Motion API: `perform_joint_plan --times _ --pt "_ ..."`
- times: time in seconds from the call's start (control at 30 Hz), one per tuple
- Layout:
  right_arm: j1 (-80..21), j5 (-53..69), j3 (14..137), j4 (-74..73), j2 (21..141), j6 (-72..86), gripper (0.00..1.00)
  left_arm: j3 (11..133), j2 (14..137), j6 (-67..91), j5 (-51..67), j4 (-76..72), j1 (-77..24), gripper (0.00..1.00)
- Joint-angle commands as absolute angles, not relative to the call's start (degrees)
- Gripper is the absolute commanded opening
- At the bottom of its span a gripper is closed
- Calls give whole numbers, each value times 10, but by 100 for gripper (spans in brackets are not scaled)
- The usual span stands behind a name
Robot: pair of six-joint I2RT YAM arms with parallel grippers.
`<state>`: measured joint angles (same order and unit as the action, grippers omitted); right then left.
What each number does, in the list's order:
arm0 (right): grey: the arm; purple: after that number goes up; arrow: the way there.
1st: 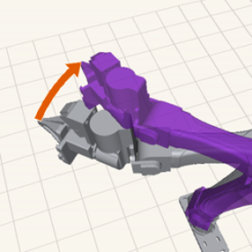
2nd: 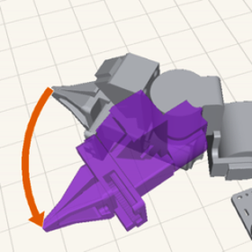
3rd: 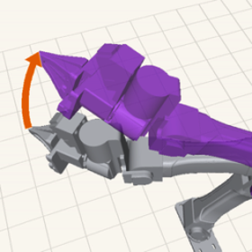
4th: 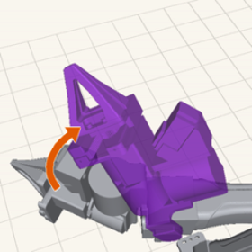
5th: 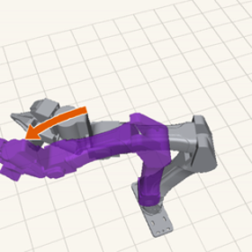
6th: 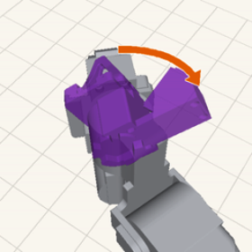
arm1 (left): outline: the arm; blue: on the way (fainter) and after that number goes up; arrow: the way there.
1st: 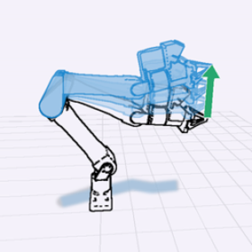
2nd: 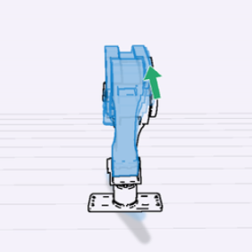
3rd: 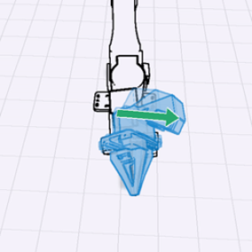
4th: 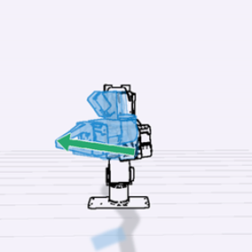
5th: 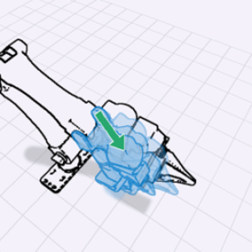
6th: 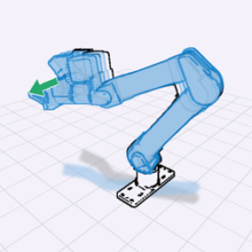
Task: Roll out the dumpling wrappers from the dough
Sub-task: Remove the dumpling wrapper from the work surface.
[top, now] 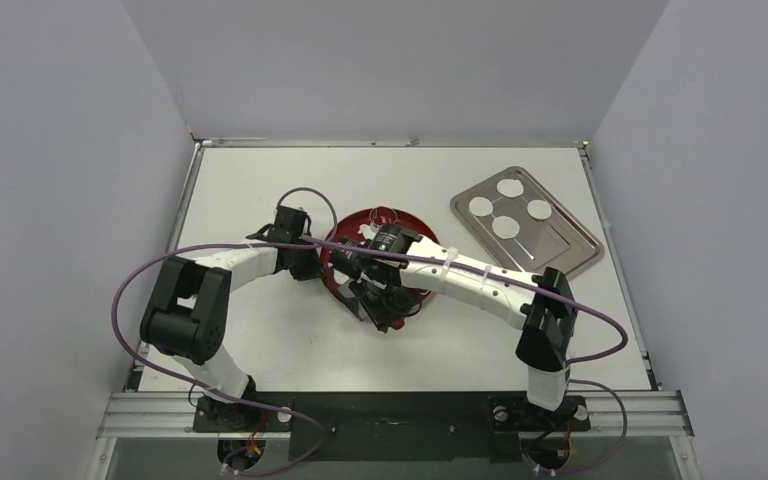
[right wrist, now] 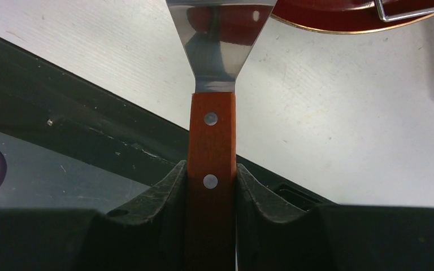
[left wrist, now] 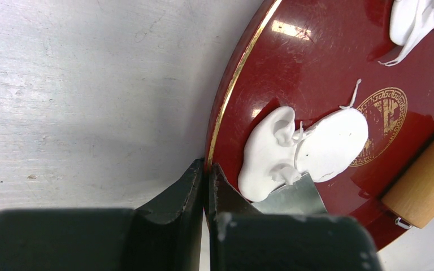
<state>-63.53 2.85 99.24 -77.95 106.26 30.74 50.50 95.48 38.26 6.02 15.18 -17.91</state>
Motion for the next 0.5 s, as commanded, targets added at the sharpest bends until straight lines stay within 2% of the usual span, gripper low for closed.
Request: perform_joint_plan --times 0.0,0.47 --pt "-641 8 1038 -725 1075 290 0 492 951 384 77 156 -185 0" --pt "-641 2 1111 -741 1112 274 0 488 949 382 75 152 -185 0"
